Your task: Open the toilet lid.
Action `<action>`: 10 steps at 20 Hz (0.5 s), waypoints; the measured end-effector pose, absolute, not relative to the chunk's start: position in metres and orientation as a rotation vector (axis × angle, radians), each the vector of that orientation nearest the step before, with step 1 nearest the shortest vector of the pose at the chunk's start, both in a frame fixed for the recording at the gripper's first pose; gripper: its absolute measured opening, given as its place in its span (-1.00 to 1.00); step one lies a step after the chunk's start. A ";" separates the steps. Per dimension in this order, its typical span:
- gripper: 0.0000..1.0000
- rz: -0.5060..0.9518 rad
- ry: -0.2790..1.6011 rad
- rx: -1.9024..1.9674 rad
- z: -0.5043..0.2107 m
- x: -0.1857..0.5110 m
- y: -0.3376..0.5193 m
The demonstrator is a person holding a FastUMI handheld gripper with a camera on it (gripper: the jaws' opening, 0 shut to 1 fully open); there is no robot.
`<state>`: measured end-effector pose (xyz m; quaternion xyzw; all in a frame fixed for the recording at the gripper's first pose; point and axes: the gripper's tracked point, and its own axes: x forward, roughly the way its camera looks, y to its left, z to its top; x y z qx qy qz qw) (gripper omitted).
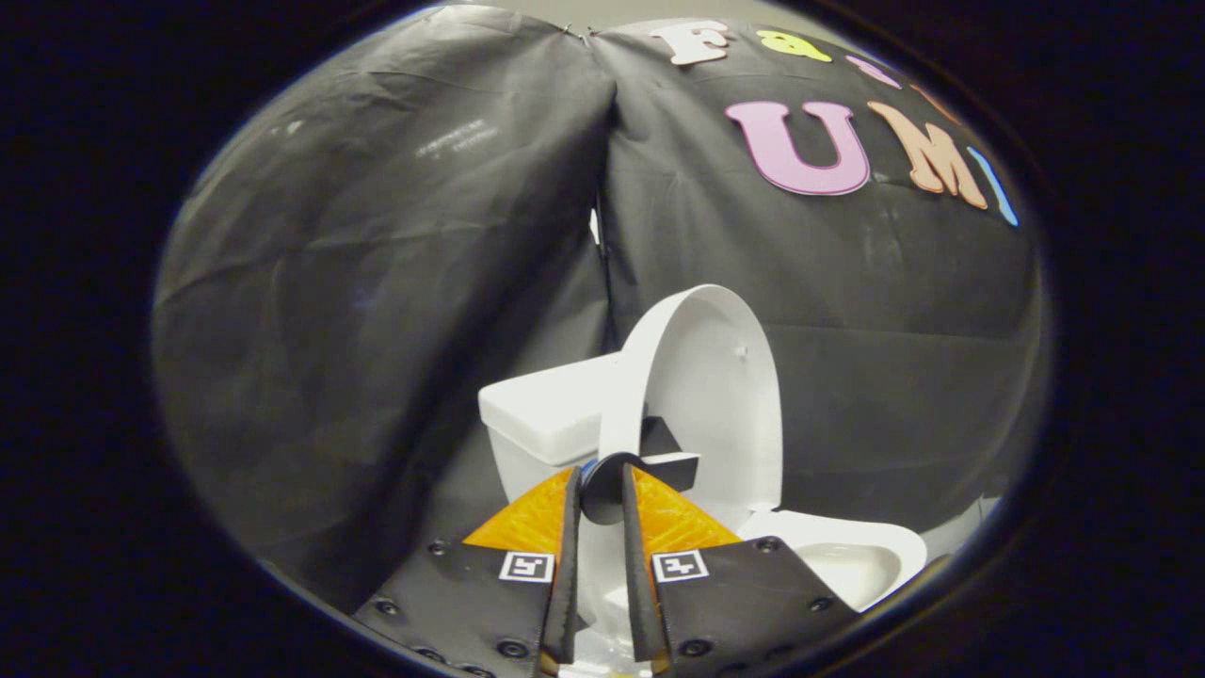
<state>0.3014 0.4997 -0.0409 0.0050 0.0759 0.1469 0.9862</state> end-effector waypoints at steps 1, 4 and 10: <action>-0.31 0.299 0.146 0.021 -0.038 0.301 0.500; -0.05 0.293 0.114 0.036 -0.022 0.293 0.492; 0.16 0.260 -0.006 0.072 0.029 0.279 0.442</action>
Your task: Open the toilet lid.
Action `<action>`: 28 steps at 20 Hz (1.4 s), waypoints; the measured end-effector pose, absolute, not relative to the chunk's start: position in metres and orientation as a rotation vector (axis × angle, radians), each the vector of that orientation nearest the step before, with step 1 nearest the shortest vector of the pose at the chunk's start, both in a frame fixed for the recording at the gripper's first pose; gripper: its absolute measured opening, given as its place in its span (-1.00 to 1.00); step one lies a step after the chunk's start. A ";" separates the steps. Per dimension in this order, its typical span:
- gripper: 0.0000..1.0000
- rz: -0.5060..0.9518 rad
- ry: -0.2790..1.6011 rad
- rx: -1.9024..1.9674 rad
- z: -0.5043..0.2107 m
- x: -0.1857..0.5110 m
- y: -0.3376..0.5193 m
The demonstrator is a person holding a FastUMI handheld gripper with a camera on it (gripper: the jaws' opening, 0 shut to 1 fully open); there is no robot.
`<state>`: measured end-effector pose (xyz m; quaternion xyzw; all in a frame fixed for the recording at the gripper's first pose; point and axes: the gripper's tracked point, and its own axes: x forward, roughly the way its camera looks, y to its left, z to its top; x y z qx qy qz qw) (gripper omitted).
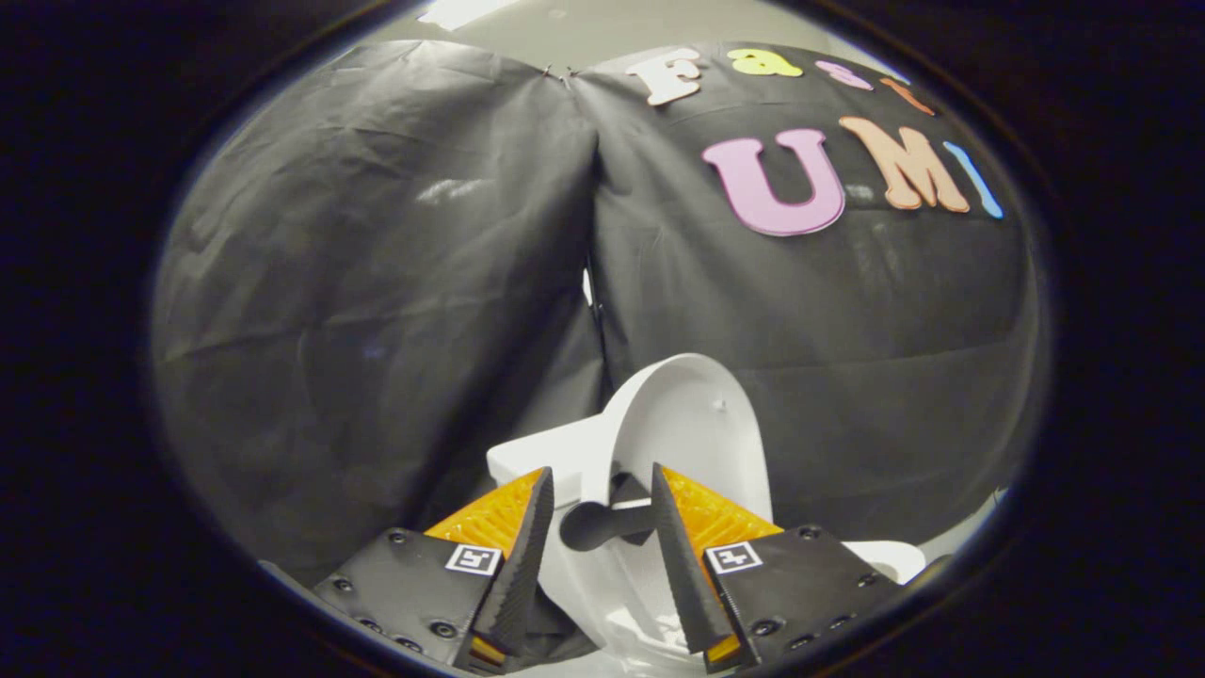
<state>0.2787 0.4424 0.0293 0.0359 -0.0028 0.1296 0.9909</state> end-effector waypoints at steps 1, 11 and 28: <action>0.17 0.248 -0.024 0.071 0.039 0.275 0.430; 0.24 0.078 -0.084 0.027 0.077 0.248 0.266; 0.47 0.002 -0.022 0.035 0.051 0.115 0.061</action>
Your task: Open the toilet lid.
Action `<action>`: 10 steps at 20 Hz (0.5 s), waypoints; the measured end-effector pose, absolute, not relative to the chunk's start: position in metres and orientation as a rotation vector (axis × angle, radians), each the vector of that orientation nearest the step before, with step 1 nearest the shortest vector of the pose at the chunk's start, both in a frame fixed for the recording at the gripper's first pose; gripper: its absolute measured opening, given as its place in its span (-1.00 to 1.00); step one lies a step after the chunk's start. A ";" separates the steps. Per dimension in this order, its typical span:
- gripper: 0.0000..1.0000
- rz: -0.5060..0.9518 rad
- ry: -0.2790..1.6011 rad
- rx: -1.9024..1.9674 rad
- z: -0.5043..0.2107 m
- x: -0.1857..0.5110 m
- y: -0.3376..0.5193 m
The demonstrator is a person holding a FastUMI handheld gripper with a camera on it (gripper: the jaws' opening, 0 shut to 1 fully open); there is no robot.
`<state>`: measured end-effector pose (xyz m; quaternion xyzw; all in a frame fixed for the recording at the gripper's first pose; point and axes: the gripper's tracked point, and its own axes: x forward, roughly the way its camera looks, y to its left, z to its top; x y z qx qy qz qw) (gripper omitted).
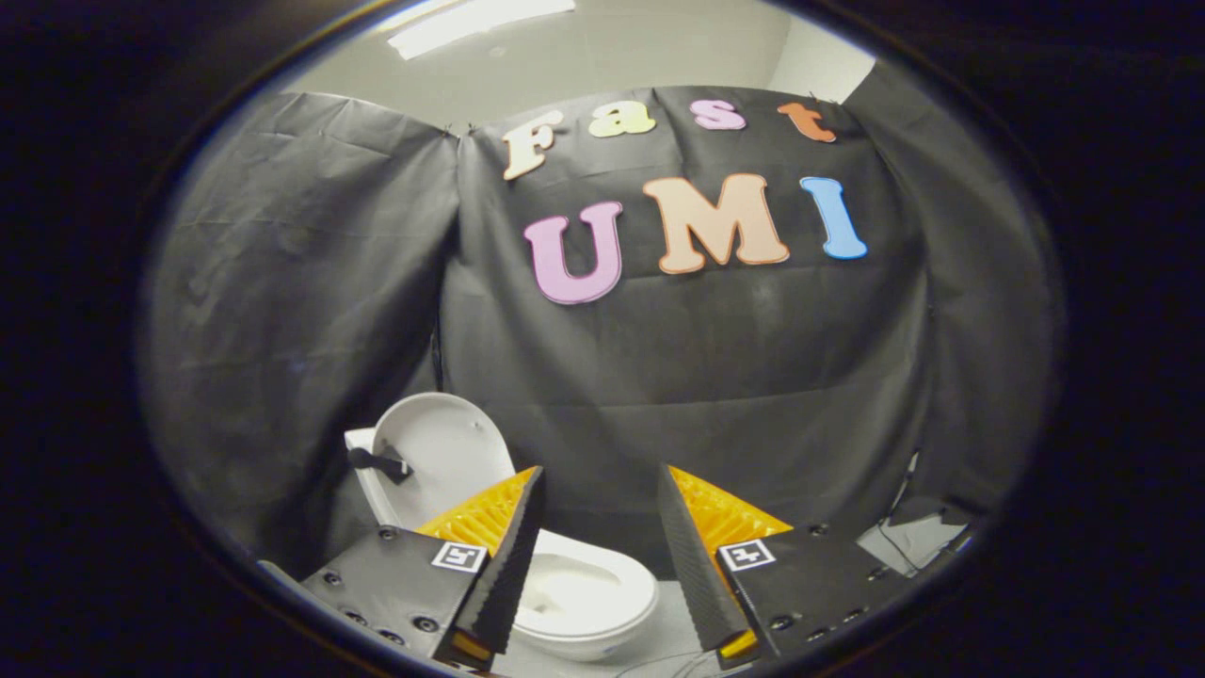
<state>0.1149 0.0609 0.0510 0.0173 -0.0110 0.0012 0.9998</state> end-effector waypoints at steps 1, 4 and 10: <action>0.47 0.017 0.003 0.036 0.043 0.111 0.057; 0.48 0.035 0.061 0.048 0.021 0.100 0.041; 0.49 0.022 0.107 0.105 -0.012 0.084 0.009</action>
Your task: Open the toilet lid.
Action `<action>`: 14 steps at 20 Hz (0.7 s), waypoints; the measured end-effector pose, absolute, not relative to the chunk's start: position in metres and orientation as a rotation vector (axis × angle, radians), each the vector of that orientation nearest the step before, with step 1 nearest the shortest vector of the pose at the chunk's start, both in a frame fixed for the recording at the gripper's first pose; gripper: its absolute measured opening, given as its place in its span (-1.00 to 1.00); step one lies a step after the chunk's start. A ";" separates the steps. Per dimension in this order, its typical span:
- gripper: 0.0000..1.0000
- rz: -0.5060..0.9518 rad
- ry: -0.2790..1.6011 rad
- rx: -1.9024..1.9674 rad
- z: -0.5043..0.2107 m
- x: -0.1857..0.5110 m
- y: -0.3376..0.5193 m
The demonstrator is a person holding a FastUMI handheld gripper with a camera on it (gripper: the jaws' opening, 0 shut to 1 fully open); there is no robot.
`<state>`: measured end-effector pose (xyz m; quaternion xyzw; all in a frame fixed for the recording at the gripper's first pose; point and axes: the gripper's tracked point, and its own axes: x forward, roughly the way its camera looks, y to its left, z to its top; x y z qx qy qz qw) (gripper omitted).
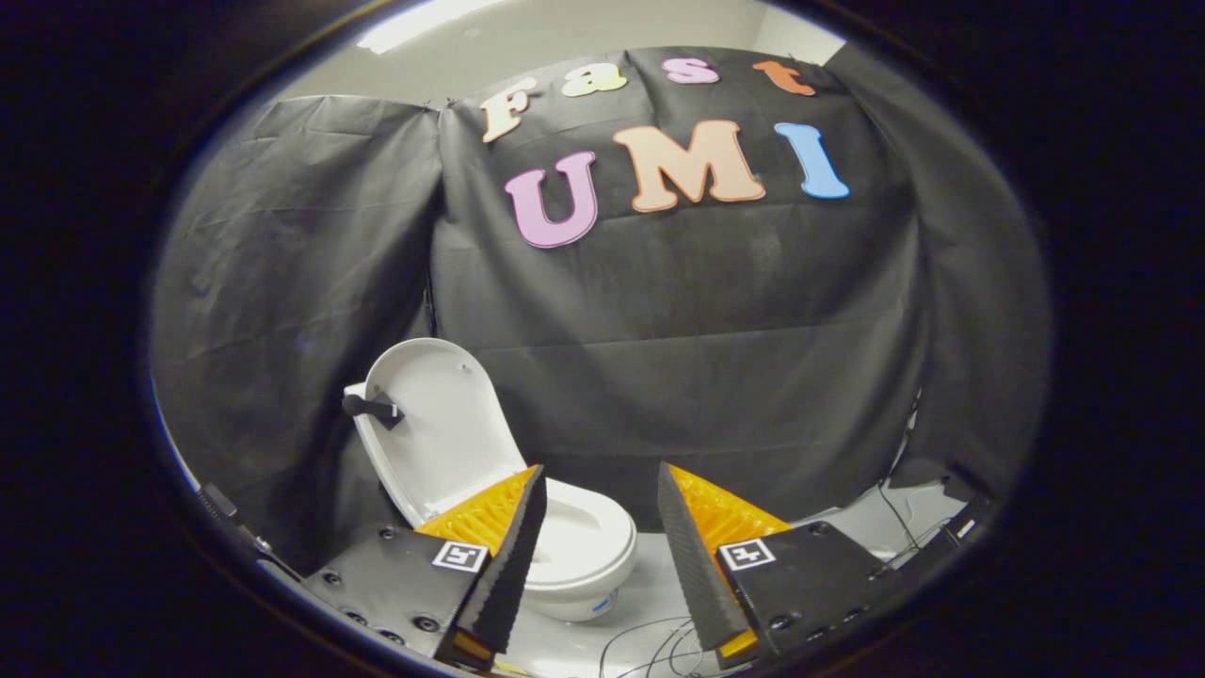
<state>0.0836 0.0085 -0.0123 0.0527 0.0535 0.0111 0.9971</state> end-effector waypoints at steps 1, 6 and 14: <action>0.49 0.010 0.108 0.107 -0.014 0.081 0.003; 0.50 -0.050 0.125 0.060 -0.021 0.071 -0.017; 0.58 0.005 0.175 0.027 -0.027 0.038 -0.004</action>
